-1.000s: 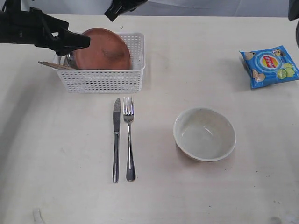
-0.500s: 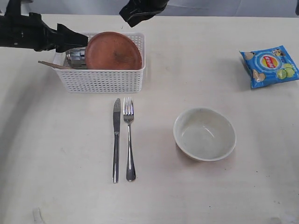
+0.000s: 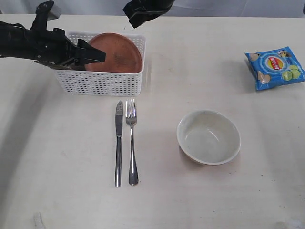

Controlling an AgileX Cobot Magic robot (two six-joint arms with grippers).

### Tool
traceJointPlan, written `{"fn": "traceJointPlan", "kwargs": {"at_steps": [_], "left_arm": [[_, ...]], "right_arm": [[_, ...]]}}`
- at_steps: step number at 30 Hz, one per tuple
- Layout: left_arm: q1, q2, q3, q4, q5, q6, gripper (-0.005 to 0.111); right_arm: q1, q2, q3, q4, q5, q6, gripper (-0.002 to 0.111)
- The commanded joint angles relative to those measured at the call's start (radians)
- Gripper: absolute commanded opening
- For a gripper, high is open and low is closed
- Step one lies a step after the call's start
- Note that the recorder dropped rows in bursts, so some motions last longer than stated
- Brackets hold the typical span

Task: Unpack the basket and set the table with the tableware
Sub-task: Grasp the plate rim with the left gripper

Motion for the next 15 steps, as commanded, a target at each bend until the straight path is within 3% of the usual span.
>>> {"fn": "traceJointPlan", "kwargs": {"at_steps": [1,5,6,7,10,15], "left_arm": [[-0.008,0.014,-0.001,-0.004,-0.028,-0.032,0.058],[-0.014,0.014,-0.005,-0.002,0.017,-0.03,0.028],[-0.014,0.014,-0.011,0.001,0.04,-0.028,0.019],[-0.014,0.014,-0.022,0.006,0.074,-0.028,0.001],[-0.014,0.014,-0.046,0.006,0.135,-0.031,0.0],[-0.014,-0.028,-0.056,0.006,0.099,-0.028,0.0]], "right_arm": [[-0.004,-0.003,-0.003,0.009,-0.001,-0.006,0.0],[-0.004,-0.003,-0.003,0.009,-0.001,-0.006,0.0],[-0.004,-0.003,-0.003,0.009,-0.001,-0.006,0.0],[-0.004,-0.003,-0.003,0.009,-0.001,-0.006,0.0],[-0.004,-0.003,-0.003,0.009,0.006,-0.007,0.0],[-0.01,-0.023,-0.003,-0.013,0.012,-0.007,0.0]]}}
